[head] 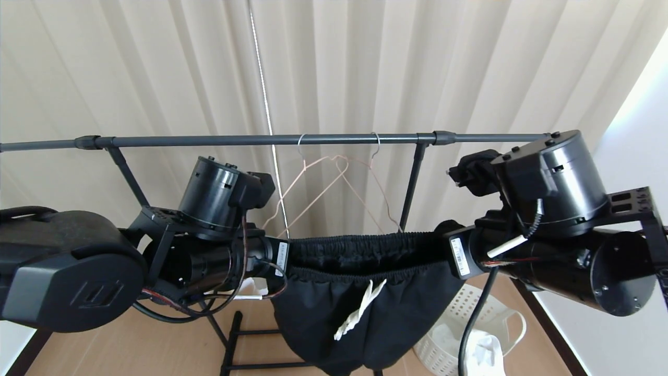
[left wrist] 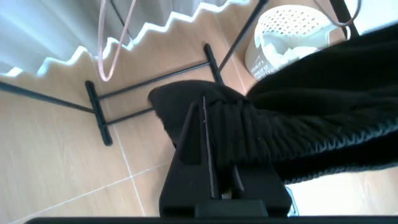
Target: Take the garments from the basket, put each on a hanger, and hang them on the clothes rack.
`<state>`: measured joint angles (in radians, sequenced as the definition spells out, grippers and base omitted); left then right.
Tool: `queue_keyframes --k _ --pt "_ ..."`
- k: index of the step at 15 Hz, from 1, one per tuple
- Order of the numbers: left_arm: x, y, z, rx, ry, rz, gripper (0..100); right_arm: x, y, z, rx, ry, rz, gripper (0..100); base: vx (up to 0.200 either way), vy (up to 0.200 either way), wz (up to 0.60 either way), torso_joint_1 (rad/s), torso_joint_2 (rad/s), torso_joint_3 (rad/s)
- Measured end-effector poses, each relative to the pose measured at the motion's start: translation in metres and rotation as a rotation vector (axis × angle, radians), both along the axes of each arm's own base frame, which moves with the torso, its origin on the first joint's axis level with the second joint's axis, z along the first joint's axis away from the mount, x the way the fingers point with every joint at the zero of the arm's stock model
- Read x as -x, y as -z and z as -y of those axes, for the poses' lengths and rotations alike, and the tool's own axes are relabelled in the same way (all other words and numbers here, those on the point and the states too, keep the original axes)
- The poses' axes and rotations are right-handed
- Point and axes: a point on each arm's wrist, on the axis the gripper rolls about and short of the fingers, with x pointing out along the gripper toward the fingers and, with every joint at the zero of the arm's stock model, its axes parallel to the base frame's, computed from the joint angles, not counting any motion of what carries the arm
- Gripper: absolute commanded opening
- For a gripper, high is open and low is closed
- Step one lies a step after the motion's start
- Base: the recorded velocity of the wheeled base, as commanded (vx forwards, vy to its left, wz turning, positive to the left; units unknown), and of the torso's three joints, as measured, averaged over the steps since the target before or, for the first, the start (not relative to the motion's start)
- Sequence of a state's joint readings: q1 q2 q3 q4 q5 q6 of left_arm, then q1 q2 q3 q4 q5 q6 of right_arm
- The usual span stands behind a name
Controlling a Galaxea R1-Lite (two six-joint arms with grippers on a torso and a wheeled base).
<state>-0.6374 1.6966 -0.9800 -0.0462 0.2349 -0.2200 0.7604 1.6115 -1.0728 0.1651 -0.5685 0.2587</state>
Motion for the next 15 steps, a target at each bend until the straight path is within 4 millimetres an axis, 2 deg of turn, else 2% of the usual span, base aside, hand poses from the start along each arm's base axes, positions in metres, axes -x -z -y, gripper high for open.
queue_keyframes --k 3,6,9,13,15 --pt "0.002 0.008 -0.014 -0.024 -0.030 -0.028 0 -0.022 0.008 -0.005 -0.019 0.069 -0.017 0 0.000 0.000 0.00 0.000 0.00 0.000" --pt "0.004 0.010 -0.044 -0.009 -0.080 -0.048 0 -0.051 0.010 0.011 -0.015 0.175 -0.015 0 0.000 0.000 0.00 0.000 0.00 0.000" --pt "0.009 0.001 -0.065 0.010 -0.085 -0.029 0 -0.068 0.007 0.030 -0.004 0.248 -0.008 0 0.000 0.000 0.00 0.000 0.00 0.000" --pt "0.016 -0.007 -0.059 0.012 -0.044 0.004 0 -0.071 0.005 0.044 -0.001 0.292 -0.006 0 0.000 0.000 0.00 0.000 0.00 0.000" --pt "0.013 -0.013 -0.044 0.020 0.004 0.023 0 -0.060 0.012 0.045 0.019 0.276 -0.030 0 0.000 0.000 0.00 0.000 0.00 0.000"
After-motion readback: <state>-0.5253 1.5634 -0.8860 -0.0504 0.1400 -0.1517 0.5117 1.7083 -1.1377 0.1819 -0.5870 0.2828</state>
